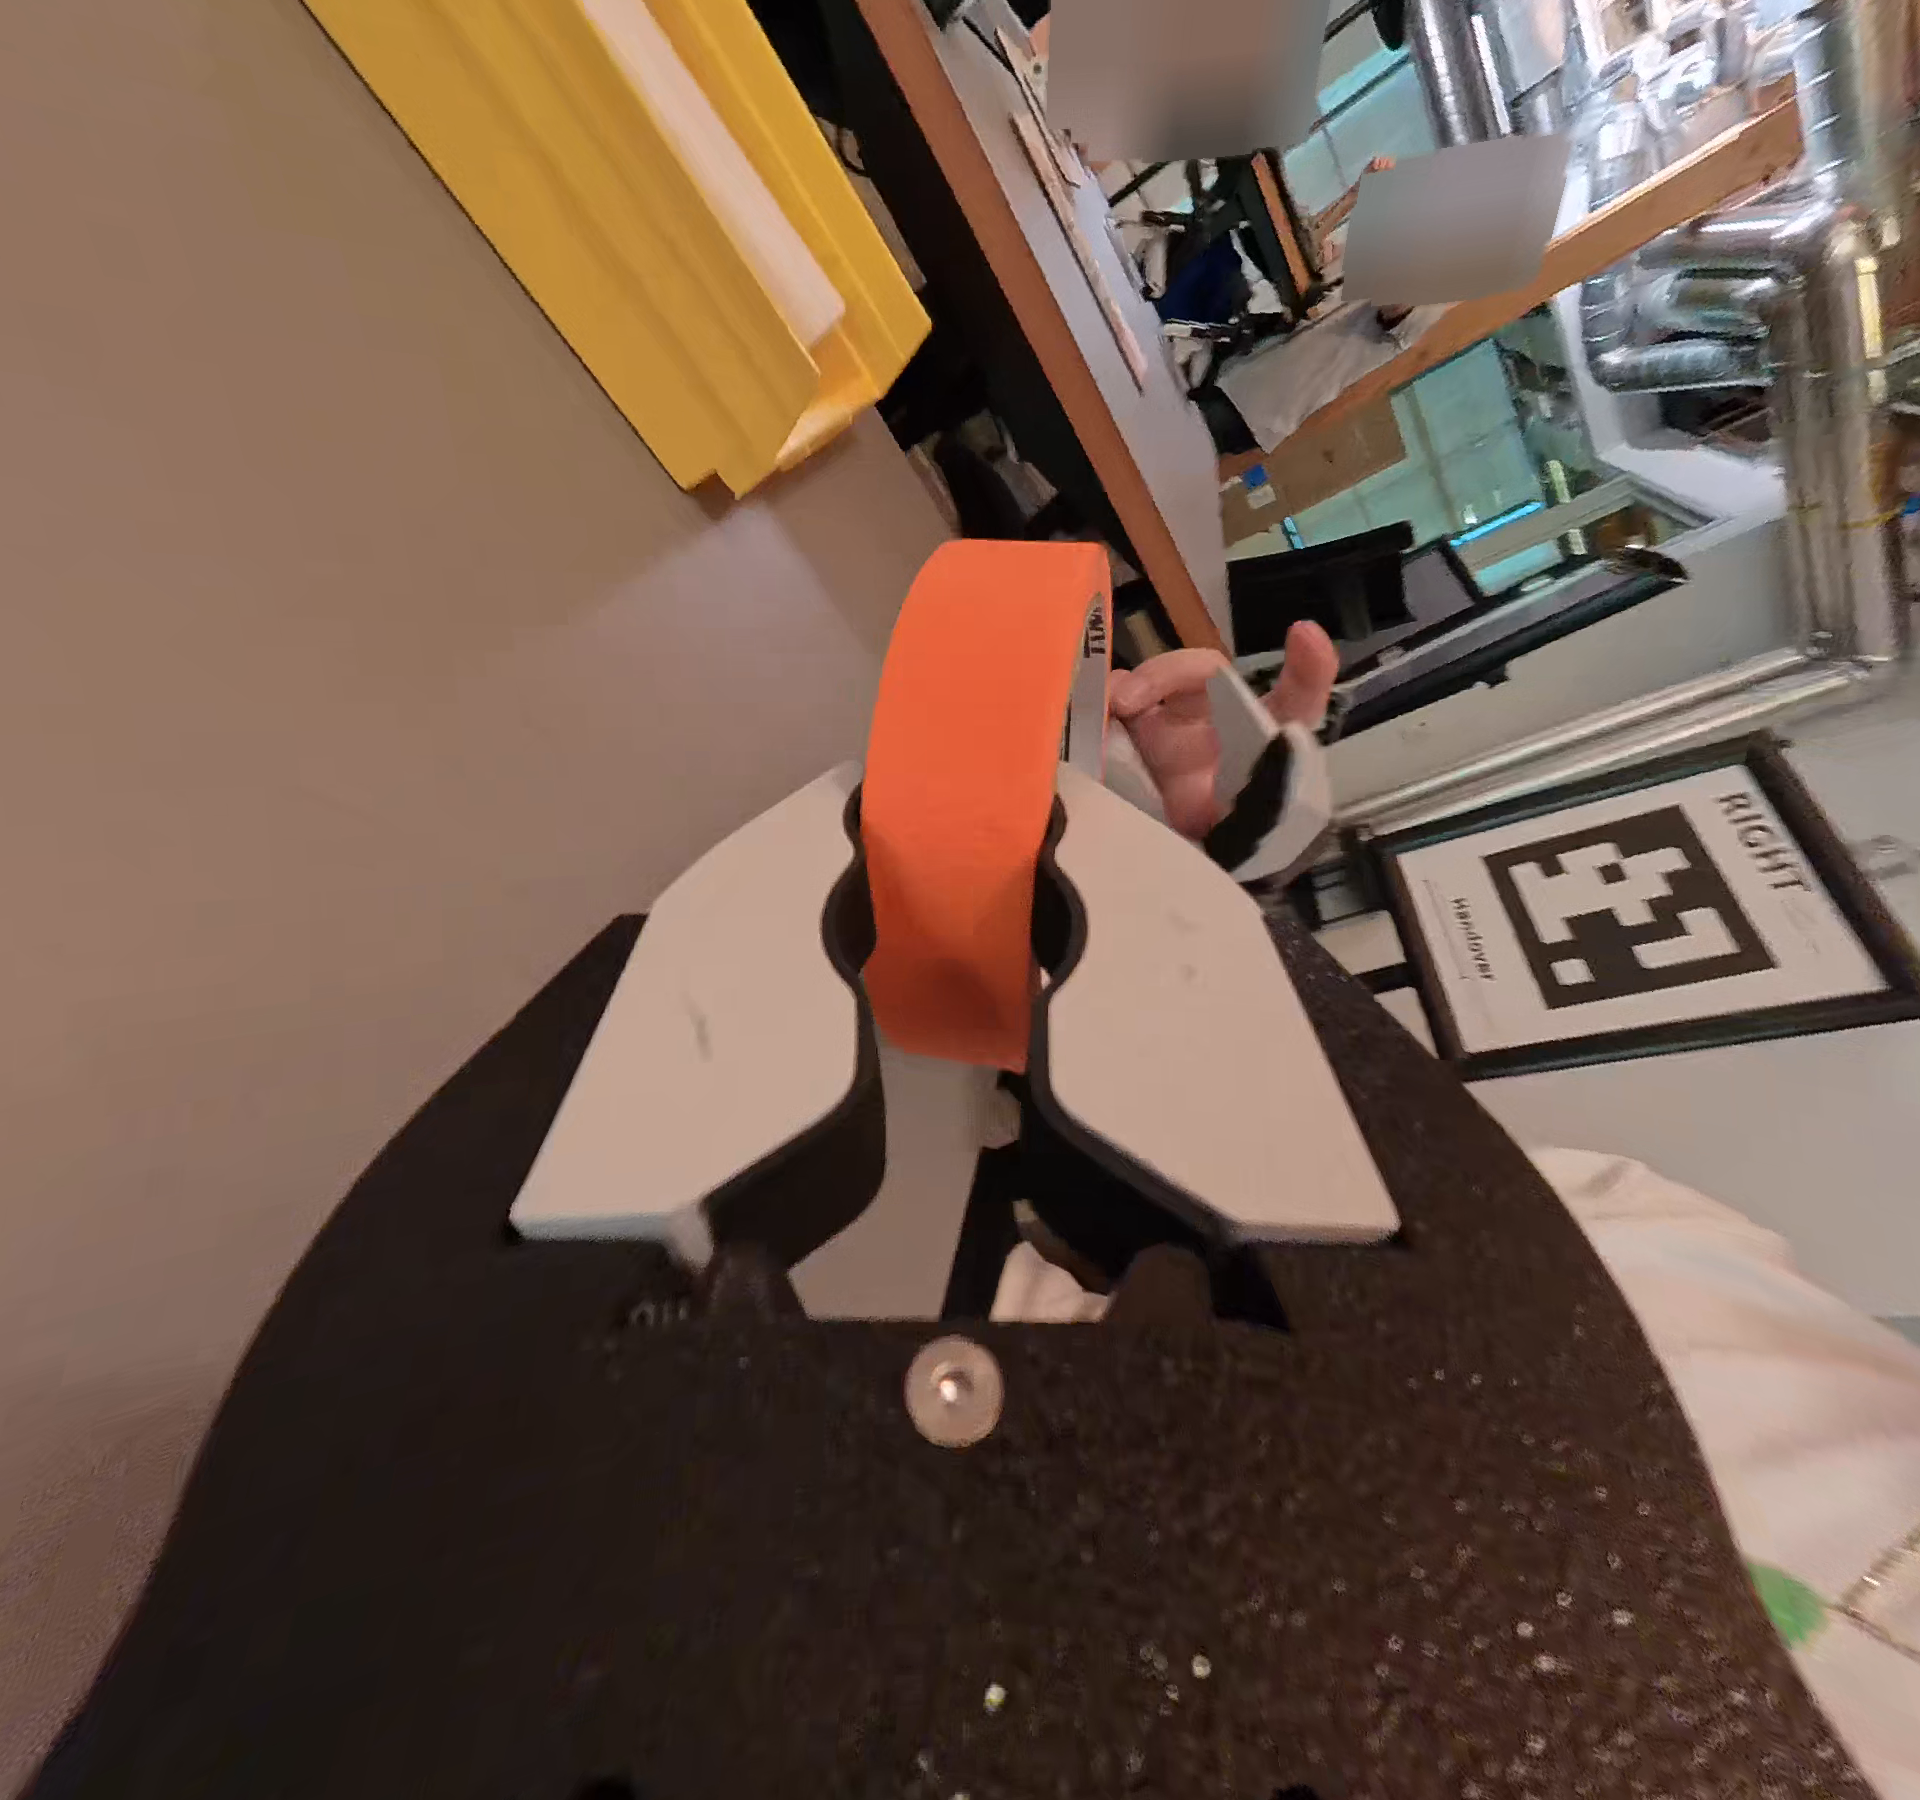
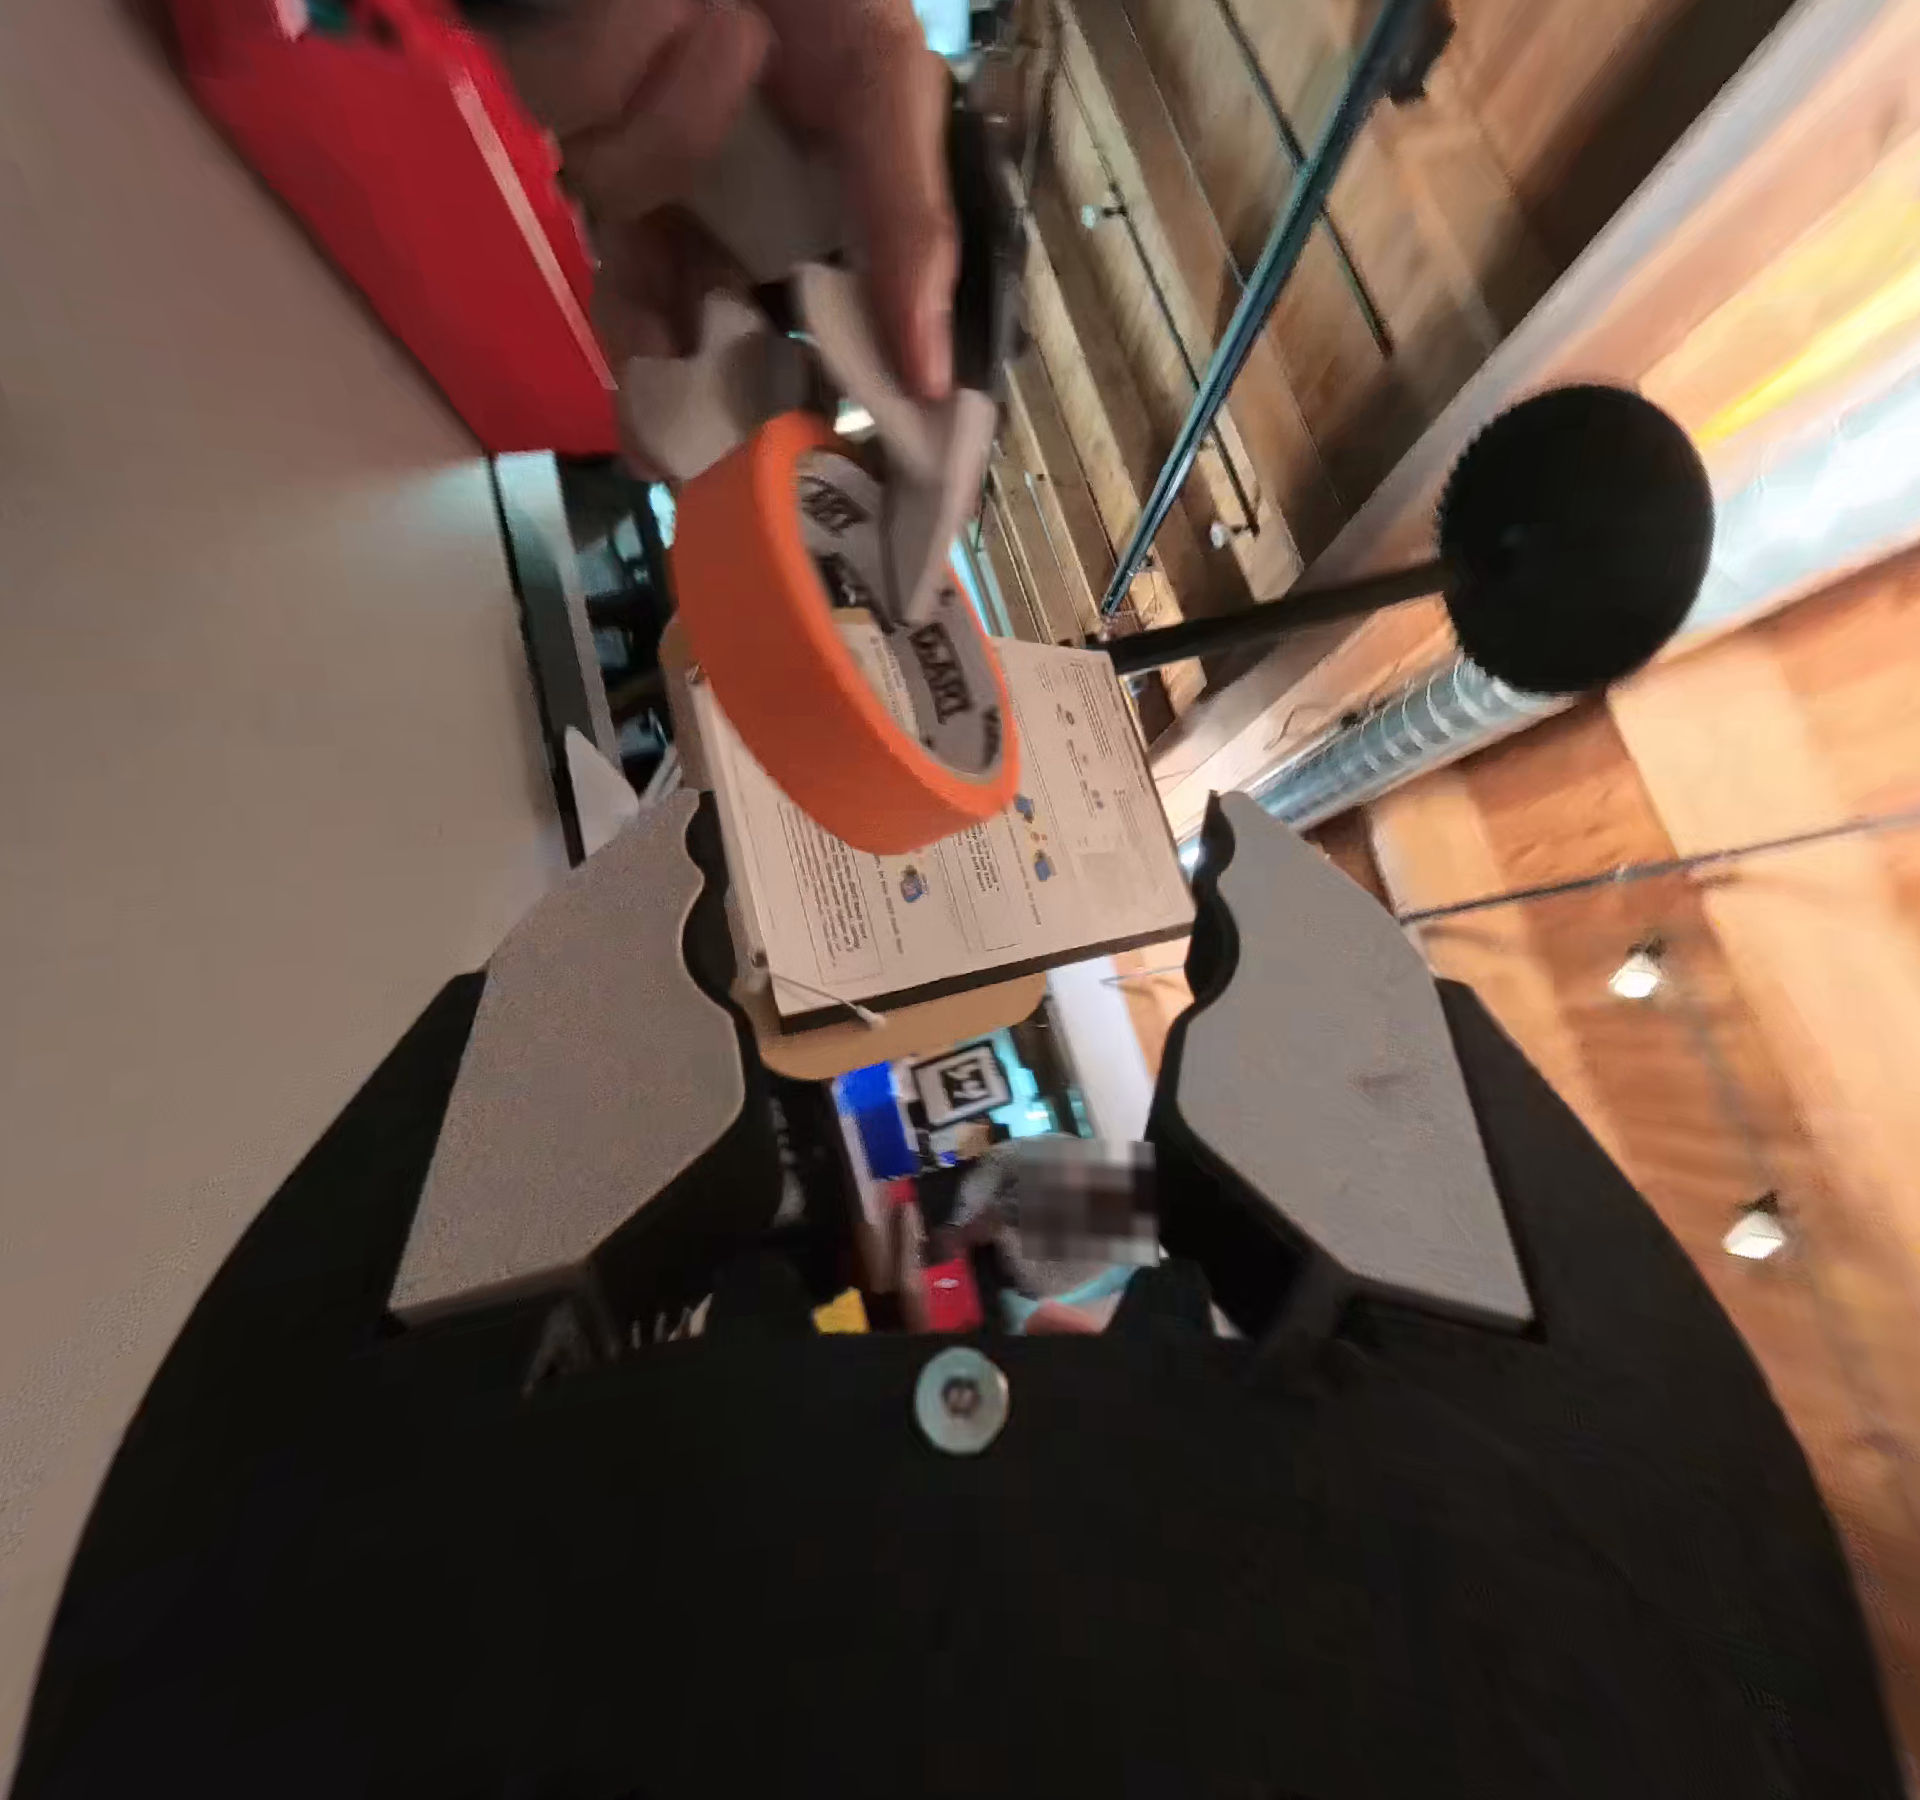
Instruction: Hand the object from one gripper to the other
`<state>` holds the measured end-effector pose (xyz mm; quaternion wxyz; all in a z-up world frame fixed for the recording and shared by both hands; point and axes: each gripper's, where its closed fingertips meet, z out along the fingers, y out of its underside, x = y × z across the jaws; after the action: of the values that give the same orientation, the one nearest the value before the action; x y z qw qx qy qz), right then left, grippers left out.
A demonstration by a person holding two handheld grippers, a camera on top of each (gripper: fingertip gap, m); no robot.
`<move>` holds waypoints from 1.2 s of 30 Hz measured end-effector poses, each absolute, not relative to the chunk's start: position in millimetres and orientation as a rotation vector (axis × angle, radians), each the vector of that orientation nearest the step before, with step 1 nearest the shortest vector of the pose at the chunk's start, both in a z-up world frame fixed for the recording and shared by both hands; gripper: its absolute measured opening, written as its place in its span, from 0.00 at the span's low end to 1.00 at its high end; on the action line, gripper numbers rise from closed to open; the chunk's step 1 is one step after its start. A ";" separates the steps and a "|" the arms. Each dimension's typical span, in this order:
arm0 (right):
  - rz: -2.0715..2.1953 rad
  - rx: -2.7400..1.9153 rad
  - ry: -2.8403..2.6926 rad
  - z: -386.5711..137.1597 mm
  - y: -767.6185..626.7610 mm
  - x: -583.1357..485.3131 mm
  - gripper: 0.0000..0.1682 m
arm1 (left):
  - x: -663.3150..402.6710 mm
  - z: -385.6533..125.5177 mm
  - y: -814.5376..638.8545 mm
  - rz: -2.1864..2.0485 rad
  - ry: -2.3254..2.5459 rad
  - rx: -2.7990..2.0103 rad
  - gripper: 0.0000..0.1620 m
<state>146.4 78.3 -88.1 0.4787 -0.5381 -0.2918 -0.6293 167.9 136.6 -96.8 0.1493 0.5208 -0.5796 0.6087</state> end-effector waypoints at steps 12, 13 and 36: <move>-1.690 -1.342 -0.795 -111.0 93.3 147.5 0.19 | 165.5 -106.5 122.9 1.665 -1.578 1.476 0.17; -1.659 -1.351 -0.771 -110.4 93.8 146.5 0.18 | 165.2 -105.3 123.1 1.678 -1.576 1.460 0.18; -0.906 -1.698 -0.458 -113.1 75.2 153.5 0.17 | 141.9 -107.4 94.3 1.327 -3.661 0.099 0.17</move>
<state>153.5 75.2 -113.1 0.5495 -0.7171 -0.1935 -0.3826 141.9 94.3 -107.4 -0.3679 0.0237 -0.8739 0.3168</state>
